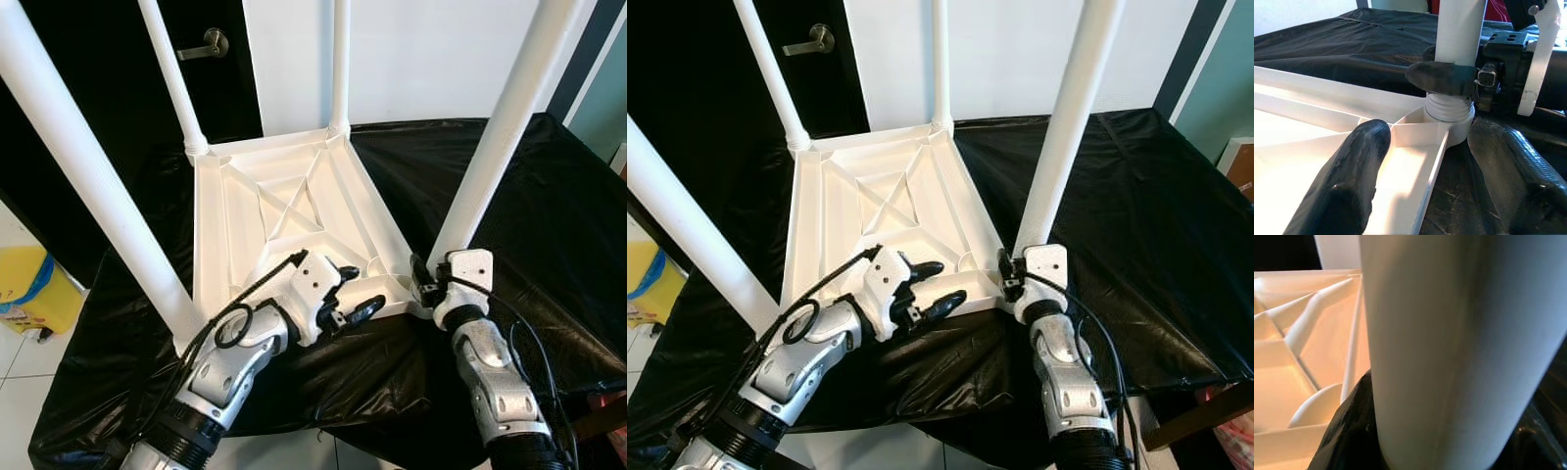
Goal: Building children table
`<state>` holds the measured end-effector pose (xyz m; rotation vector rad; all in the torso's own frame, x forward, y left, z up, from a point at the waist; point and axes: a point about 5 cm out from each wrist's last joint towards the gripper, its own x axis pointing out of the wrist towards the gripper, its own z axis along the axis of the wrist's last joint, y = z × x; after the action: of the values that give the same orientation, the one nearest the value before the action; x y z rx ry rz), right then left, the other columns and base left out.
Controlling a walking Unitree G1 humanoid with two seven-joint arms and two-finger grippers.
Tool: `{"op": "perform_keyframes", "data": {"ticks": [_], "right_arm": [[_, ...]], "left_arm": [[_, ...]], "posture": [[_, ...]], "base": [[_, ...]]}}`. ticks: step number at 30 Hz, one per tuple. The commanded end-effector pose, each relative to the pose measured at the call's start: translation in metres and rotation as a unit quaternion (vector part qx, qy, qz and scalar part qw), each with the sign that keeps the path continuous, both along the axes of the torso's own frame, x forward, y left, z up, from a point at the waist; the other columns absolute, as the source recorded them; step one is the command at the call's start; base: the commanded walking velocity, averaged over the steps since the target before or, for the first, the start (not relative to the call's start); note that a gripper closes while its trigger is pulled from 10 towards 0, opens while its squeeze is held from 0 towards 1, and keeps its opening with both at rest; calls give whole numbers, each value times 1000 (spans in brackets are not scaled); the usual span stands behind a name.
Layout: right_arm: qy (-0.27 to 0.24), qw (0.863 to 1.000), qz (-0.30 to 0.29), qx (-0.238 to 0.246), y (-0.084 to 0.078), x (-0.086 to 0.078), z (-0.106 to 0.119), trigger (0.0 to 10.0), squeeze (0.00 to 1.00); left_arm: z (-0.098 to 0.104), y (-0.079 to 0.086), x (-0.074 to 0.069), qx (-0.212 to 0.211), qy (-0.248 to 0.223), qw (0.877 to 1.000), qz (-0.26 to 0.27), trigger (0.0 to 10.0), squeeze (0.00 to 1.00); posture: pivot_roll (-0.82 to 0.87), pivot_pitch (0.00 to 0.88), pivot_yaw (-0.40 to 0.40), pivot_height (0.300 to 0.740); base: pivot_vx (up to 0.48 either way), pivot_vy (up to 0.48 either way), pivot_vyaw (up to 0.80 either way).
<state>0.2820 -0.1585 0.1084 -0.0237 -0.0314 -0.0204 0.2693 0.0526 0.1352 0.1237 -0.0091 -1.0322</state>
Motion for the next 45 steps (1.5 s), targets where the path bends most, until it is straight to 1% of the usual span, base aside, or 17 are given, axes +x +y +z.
{"op": "perform_keyframes", "data": {"ticks": [1,13,14,16,18,19,28,33,35,37,38,40,41,42,43,44,45], "right_arm": [[47,998,-29,-4,-4,-5,-17,10000,0],[47,998,-39,-7,5,-6,-12,10000,0],[45,998,-39,-8,6,-6,-12,10000,31],[42,998,-38,-10,6,-5,-10,10000,969],[42,998,-38,-10,6,-5,-10,10000,969],[40,998,-37,-11,6,-5,-9,10000,1000],[16,1000,-8,6,8,-3,-5,10000,1000],[-13,999,35,11,2,-6,2,10000,1000],[-13,999,35,11,2,-6,2,10000,1000],[-16,997,81,2,-7,-11,3,10000,1000],[-14,993,115,-2,-12,-14,3,10000,39],[-14,993,115,-2,-12,-14,3,10000,39],[-13,991,136,-4,-15,-16,3,10000,39],[-13,991,136,-4,-15,-16,3,10000,39],[-9,986,165,-3,-19,-16,4,10000,0],[-6,980,200,-6,-21,-16,5,10000,0],[-6,980,200,-6,-21,-16,5,10000,0]], "left_arm": [[-2,-2,-6,9,2,998,-55,10000,0],[0,-2,-6,10,-1,998,-58,10000,0],[0,-2,-6,9,-1,998,-58,10000,0],[0,-2,-6,9,-1,998,-56,10000,0],[0,-2,-6,9,-1,998,-56,10000,0],[0,-1,-6,8,-1,998,-55,10000,0],[1,-7,-4,5,-3,998,-60,10000,0],[2,-6,-3,7,-5,998,-66,10000,0],[2,-6,-3,7,-5,998,-66,10000,0],[2,-8,-3,8,-5,997,-71,10000,0],[2,-9,-3,8,-5,997,-74,10000,0],[2,-9,-3,8,-5,997,-74,10000,0],[2,-9,-3,7,-5,997,-75,10000,0],[2,-9,-3,7,-5,997,-75,10000,0],[1,-10,-4,8,-4,997,-77,10000,0],[2,-10,-4,8,-4,997,-79,10000,0],[2,-10,-4,8,-4,997,-79,10000,0]], "posture": [[-147,0,20,740],[-143,0,22,740],[-143,0,20,740],[-141,0,18,740],[-141,0,18,740],[-144,0,18,740],[-164,0,32,740],[-183,0,42,740],[-183,0,42,740],[-192,0,44,740],[-195,0,46,740],[-195,0,46,740],[-195,0,46,740],[-195,0,46,740],[-192,0,48,740],[-191,0,49,740],[-191,0,49,740]], "base": [[0,0,0],[0,0,0],[0,0,0],[0,0,0],[0,0,0],[0,0,0],[0,0,0],[0,0,0],[0,0,0],[0,0,0],[0,0,0],[0,0,0],[0,0,0],[0,0,0],[0,0,0],[0,0,0],[0,0,0]]}}
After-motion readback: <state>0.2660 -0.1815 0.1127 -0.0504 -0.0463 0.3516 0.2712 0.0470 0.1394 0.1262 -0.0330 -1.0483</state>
